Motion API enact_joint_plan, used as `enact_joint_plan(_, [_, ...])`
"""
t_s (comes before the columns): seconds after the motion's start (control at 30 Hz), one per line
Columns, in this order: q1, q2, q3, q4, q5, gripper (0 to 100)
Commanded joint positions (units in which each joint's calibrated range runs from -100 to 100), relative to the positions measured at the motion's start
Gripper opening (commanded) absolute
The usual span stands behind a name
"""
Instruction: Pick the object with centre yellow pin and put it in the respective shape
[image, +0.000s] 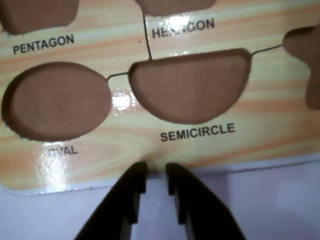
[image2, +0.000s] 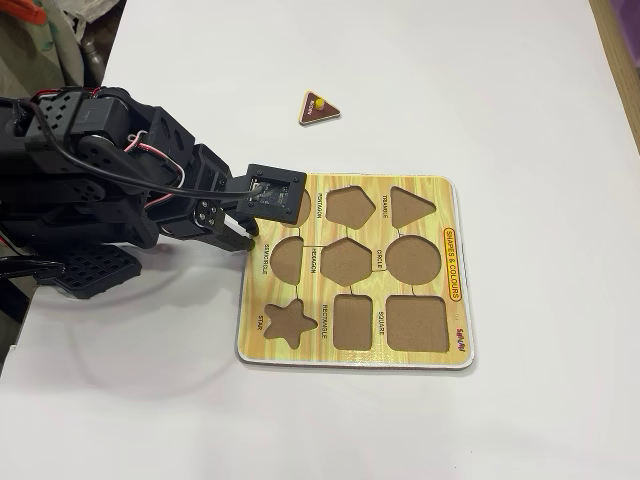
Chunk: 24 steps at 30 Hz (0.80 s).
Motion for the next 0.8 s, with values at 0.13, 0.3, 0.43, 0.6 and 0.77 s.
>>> enact_joint_plan(0.13, [0.64,1.77,-0.72,0.43,-0.38,5])
enact_joint_plan(0.3, [0.64,12.48,-8.99,0.43,-0.38,5])
enact_joint_plan(0.43, [0.64,23.36,-17.90,0.77,-0.38,5])
enact_joint_plan(0.6, [0.64,36.16,-29.14,1.29,-0.38,5])
enact_joint_plan(0.77, [0.64,45.03,-37.77,1.29,-0.38,5])
